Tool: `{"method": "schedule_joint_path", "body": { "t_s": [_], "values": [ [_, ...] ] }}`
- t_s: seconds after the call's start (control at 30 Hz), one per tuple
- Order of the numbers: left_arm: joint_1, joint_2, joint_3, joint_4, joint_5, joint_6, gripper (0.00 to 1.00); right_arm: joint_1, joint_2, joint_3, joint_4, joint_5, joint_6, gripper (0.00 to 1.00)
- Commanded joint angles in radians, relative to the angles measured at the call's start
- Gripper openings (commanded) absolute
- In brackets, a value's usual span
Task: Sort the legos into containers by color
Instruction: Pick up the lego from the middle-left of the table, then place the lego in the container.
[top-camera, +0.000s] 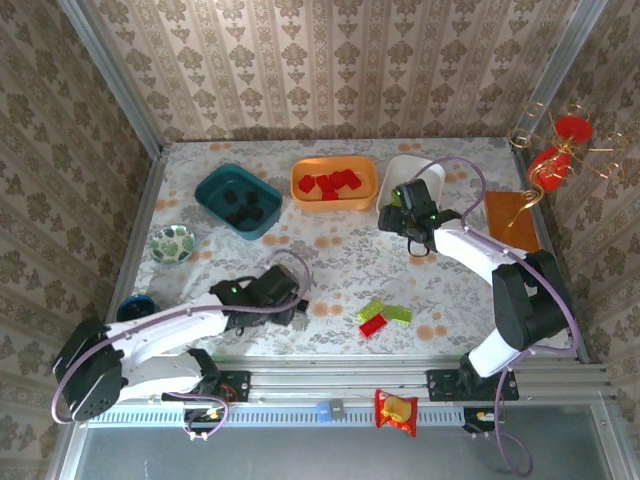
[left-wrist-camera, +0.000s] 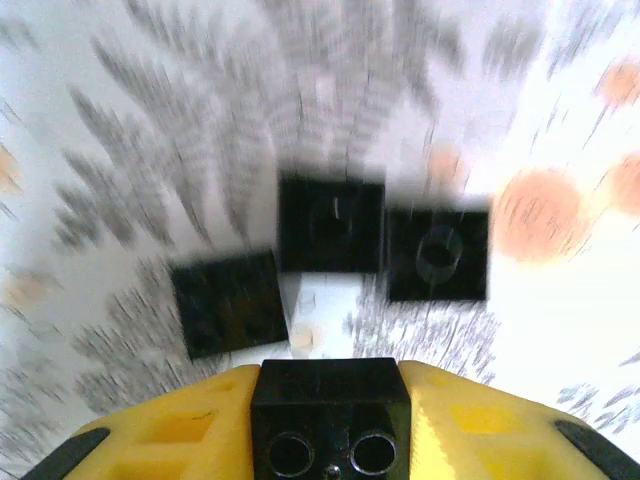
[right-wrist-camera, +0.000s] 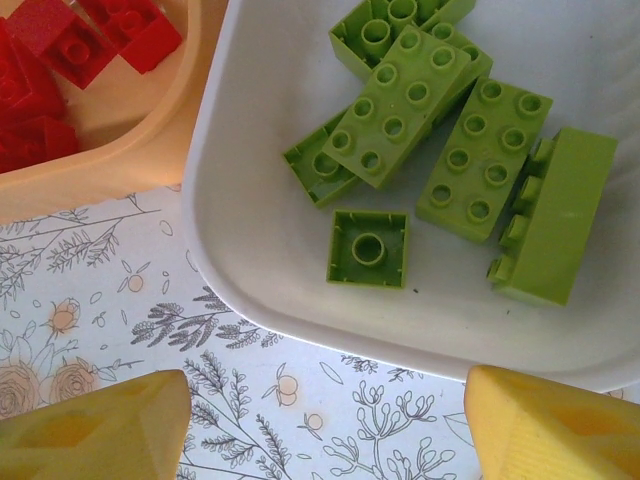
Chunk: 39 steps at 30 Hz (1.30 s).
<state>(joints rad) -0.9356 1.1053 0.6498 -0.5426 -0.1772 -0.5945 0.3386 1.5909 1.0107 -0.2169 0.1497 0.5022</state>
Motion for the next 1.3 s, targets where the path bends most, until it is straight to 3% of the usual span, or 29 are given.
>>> {"method": "schedule_joint_path", "body": {
  "t_s": [0.0, 0.13, 0.37, 0.47, 0.77, 0.93, 1.1, 1.27],
  "values": [
    [0.116, -0.032, 0.090, 0.065, -0.048, 0.107, 0.37, 0.005, -0.039, -0.020, 0.007, 0.004, 0.025, 0.74],
    [0.275, 0.024, 0.181, 0.226, -0.043, 0.169, 0.37, 0.014, -0.052, -0.022, -0.004, 0.007, 0.030, 0.74],
    [0.517, 0.327, 0.382, 0.377, -0.087, 0.219, 0.36, 0.044, -0.069, -0.032, -0.028, 0.022, 0.027, 0.74],
    [0.578, 0.450, 0.461, 0.415, -0.071, 0.220, 0.36, 0.052, -0.078, -0.040, -0.033, 0.024, 0.029, 0.74],
    [0.647, 0.726, 0.691, 0.343, -0.062, 0.282, 0.41, 0.084, -0.110, -0.071, -0.030, -0.006, 0.030, 0.74],
    [0.668, 0.824, 0.792, 0.262, -0.039, 0.289, 0.52, 0.122, -0.133, -0.093, -0.029, -0.036, 0.009, 0.74],
    [0.675, 0.762, 0.751, 0.298, 0.029, 0.238, 0.73, 0.169, -0.165, -0.118, -0.014, -0.075, -0.015, 0.74],
    [0.662, 0.592, 0.639, 0.361, 0.107, 0.149, 0.81, 0.236, -0.180, -0.111, 0.011, -0.148, -0.066, 0.75]
  ]
}}
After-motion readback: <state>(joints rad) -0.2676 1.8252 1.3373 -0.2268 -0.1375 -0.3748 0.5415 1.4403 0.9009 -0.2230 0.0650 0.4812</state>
